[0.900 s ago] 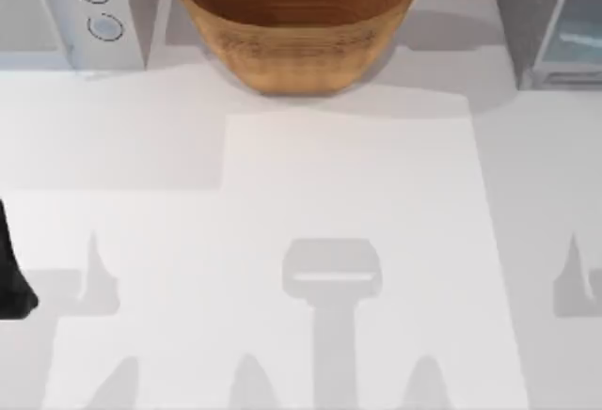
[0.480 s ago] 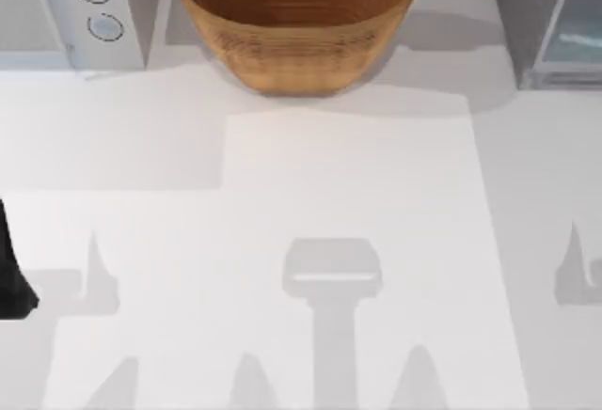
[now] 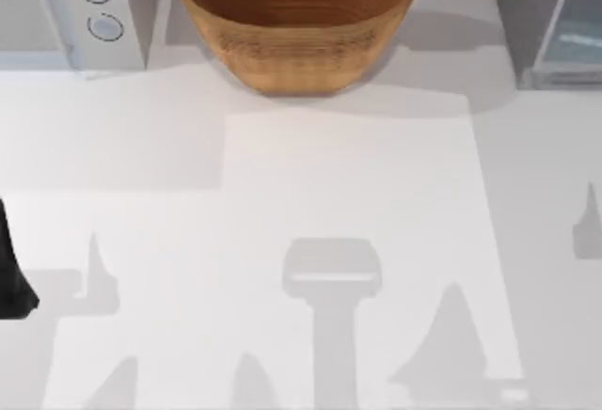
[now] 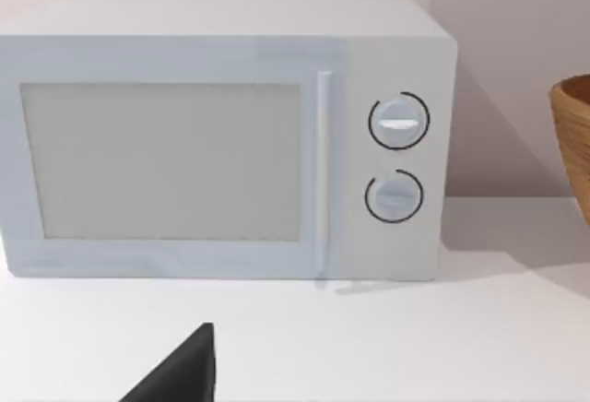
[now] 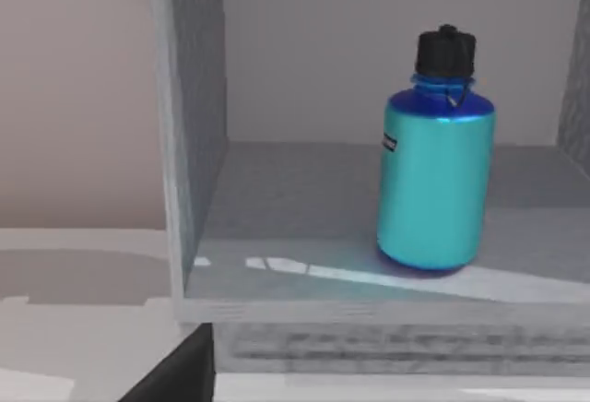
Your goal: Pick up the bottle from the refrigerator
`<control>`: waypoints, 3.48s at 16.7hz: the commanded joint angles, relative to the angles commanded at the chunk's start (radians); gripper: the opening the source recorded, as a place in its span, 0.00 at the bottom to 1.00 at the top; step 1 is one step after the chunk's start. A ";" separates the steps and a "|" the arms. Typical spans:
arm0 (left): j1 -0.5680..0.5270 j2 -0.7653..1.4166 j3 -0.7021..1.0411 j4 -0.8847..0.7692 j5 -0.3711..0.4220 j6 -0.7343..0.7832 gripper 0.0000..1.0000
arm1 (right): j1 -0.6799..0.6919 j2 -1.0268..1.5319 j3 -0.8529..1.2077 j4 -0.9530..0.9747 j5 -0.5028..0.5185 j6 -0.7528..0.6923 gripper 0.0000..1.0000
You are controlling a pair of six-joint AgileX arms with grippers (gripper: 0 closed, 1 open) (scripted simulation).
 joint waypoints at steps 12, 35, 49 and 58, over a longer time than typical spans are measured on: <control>0.000 0.000 0.000 0.000 0.000 0.000 1.00 | -0.254 0.868 0.087 0.775 -0.249 0.016 1.00; 0.000 0.000 0.000 0.000 0.000 0.000 1.00 | 0.010 1.298 0.860 0.440 0.031 0.008 1.00; 0.000 0.000 0.000 0.000 0.000 0.000 1.00 | 0.047 1.438 1.153 0.286 0.069 0.007 1.00; 0.000 0.000 0.000 0.000 0.000 0.000 1.00 | 0.050 1.446 1.172 0.271 0.073 0.007 0.70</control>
